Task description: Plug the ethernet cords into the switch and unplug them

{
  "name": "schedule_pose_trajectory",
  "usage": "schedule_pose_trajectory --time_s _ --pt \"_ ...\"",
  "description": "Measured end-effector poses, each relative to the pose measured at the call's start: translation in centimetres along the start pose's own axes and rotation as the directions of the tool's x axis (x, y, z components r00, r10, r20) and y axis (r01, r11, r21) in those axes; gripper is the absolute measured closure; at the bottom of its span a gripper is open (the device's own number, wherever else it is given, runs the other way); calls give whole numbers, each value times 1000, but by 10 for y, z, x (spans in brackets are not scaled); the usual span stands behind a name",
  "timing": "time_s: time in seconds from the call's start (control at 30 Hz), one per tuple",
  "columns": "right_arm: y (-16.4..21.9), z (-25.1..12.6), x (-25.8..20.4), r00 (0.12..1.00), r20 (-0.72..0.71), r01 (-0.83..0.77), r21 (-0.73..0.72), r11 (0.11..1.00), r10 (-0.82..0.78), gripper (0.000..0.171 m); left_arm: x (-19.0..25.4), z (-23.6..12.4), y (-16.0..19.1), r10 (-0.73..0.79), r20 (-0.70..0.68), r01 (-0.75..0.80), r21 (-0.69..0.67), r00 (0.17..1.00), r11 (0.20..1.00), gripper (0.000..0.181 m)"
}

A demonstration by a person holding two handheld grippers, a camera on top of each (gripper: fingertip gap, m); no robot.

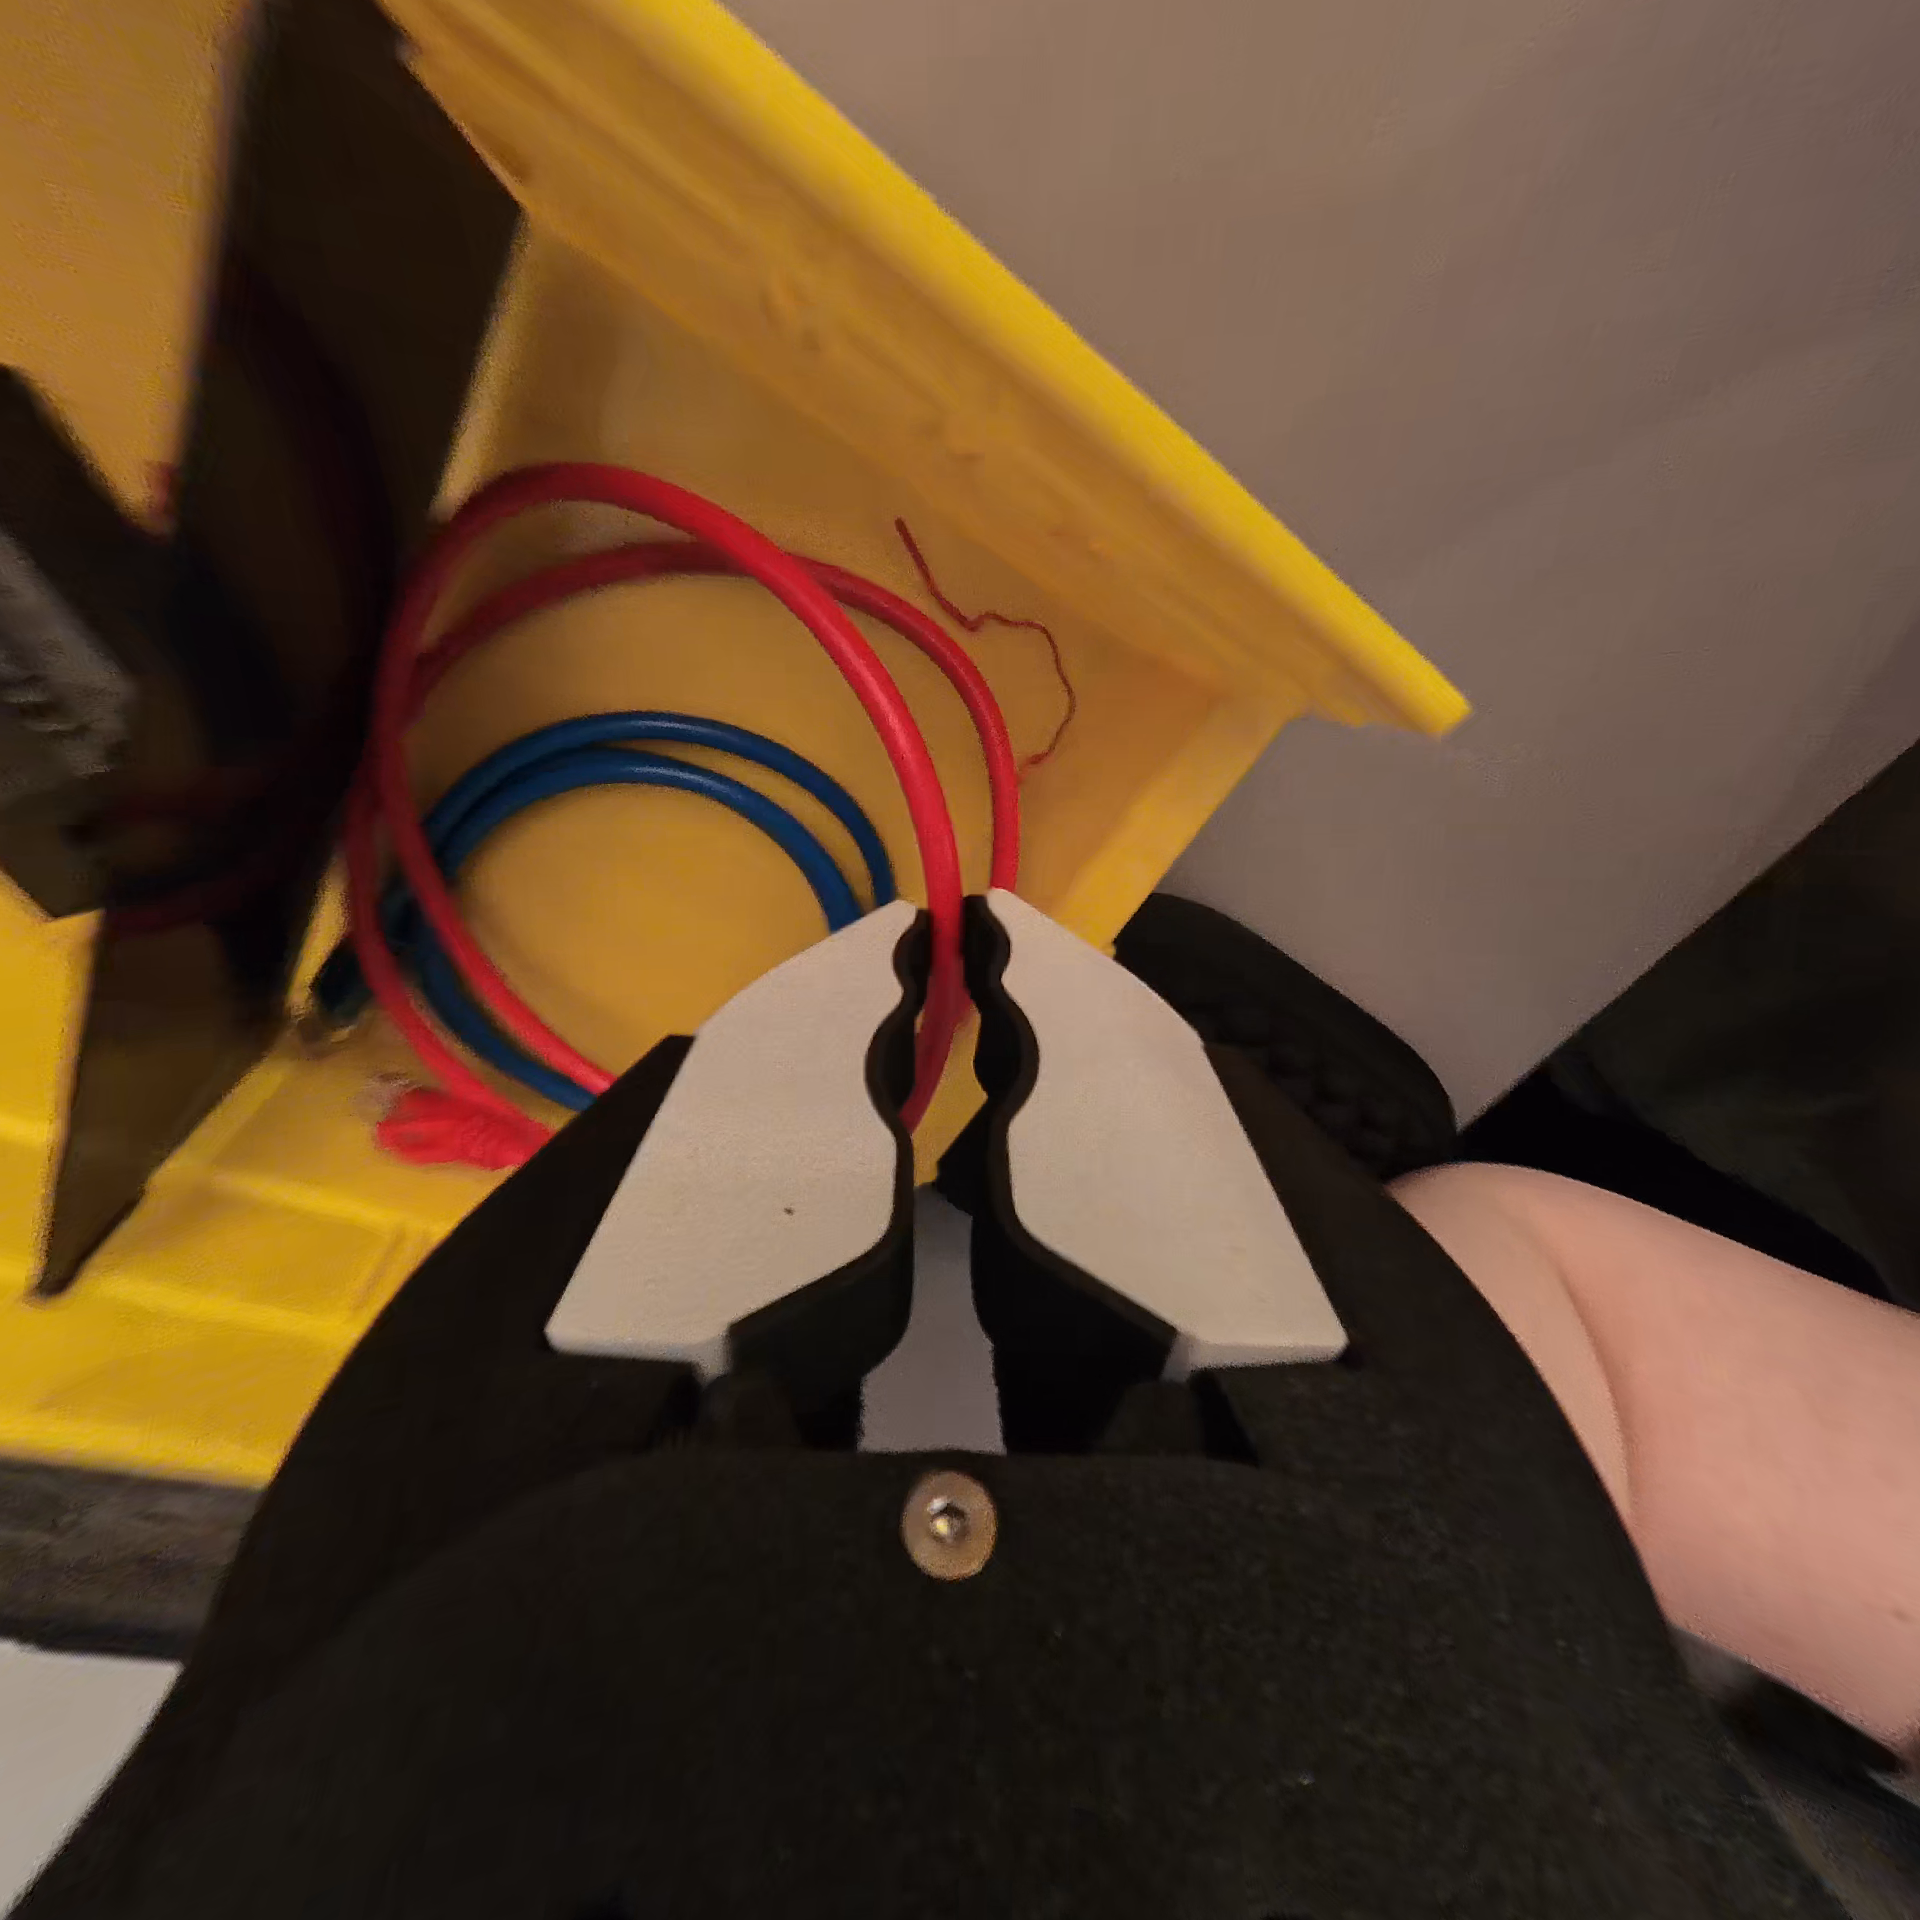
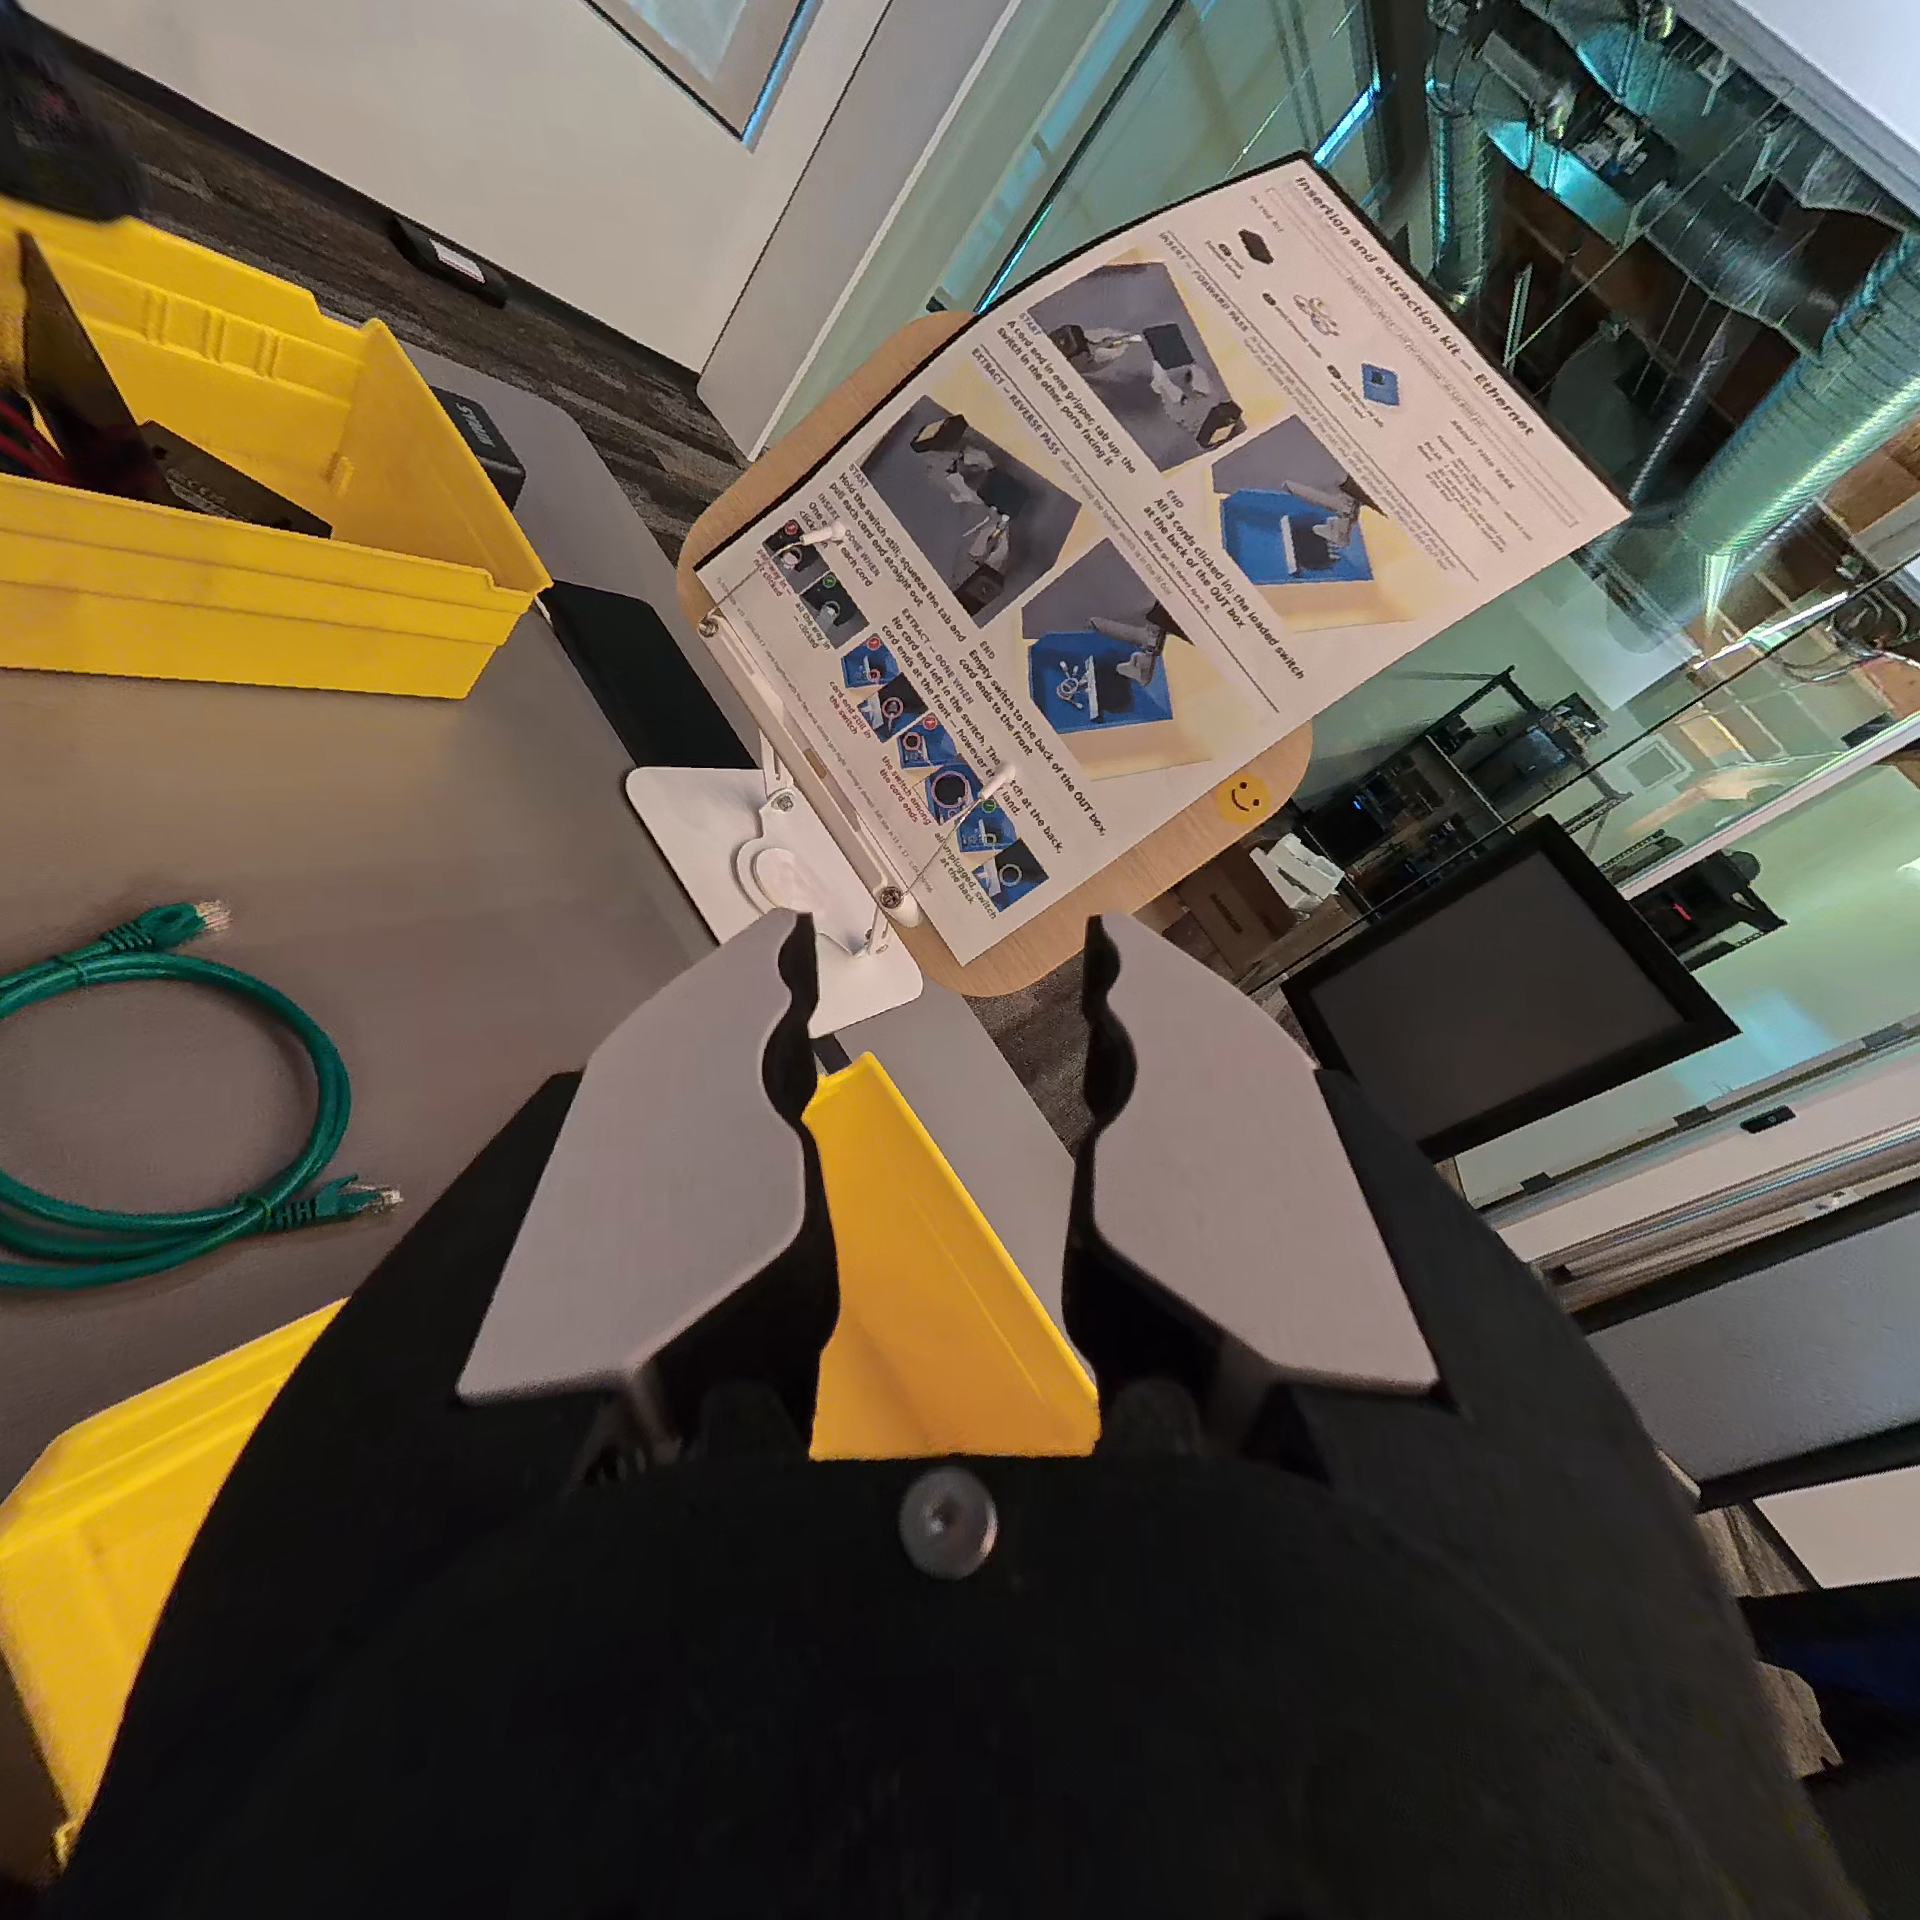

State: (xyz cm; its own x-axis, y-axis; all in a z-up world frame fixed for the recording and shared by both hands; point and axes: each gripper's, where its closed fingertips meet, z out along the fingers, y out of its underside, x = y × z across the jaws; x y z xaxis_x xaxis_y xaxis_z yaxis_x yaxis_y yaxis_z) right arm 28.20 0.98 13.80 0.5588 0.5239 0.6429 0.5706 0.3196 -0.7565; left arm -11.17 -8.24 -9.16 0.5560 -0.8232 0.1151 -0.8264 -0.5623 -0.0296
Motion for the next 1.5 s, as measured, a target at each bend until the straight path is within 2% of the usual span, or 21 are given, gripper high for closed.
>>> schedule_pose_trajectory --time_s 0.13,0.2,0.27,0.4,0.5,0.63,0.7,0.77,0.83,0.9,1.0,1.1,1.17,1.27,1.37,1.43,1.5 --pt "-3 -3 0 1000 7 -6 25 1000 6 121 -14 -56 -10 -18 215 -40 264 976 964 175" --pt "-6 -6 1 1000 6 -9 48 999 8 121 -10 -87 -14 -65 258 -47 407 964 912 175" --pt "-9 -9 3 1000 3 -13 66 998 13 121 -5 -113 -15 -95 279 -55 485 956 873 174" --pt "-5 -12 7 1000 -3 -25 78 997 25 121 -15 -175 -12 -213 445 -26 473 870 881 175" --pt "-1 -16 13 999 -11 -50 89 995 51 121 5 -236 -28 -201 530 -98 483 824 870 175" --pt "-2 -23 16 997 -3 -80 132 988 81 121 32 -313 -58 -172 659 -182 433 732 883 175" --pt "-1 -26 16 996 -1 -87 139 986 88 122 54 -336 -80 -151 665 -213 434 731 875 175" --pt "1 -31 19 996 -11 -92 140 986 94 122 79 -341 -107 -102 644 -257 439 758 861 175" --pt "2 -36 21 994 -14 -102 154 983 106 121 101 -328 -134 -30 620 -309 433 784 847 175" --pt "1 -42 23 993 -12 -116 177 977 120 121 112 -300 -159 12 610 -338 422 793 841 175" --pt "2 -48 24 990 5 -142 198 970 144 121 115 -232 -192 81 593 -360 369 801 857 175" --pt "7 -50 25 987 15 -159 197 967 159 122 112 -160 -220 96 524 -330 374 846 867 175" --pt "9 -51 23 986 28 -165 194 967 162 121 115 -110 -228 116 435 -289 354 893 889 175" --pt "10 -52 22 986 40 -165 194 967 160 121 125 -53 -236 110 314 -234 392 943 890 175" --pt "10 -52 22 985 51 -171 202 964 164 121 140 -28 -243 82 184 -165 502 980 849 175" --pt "11 -53 23 984 55 -179 209 961 171 121 149 -14 -237 83 118 -132 502 989 855 175" --pt "13 -53 24 982 57 -188 210 959 180 121 160 6 -229 101 85 -129 486 991 864 166"
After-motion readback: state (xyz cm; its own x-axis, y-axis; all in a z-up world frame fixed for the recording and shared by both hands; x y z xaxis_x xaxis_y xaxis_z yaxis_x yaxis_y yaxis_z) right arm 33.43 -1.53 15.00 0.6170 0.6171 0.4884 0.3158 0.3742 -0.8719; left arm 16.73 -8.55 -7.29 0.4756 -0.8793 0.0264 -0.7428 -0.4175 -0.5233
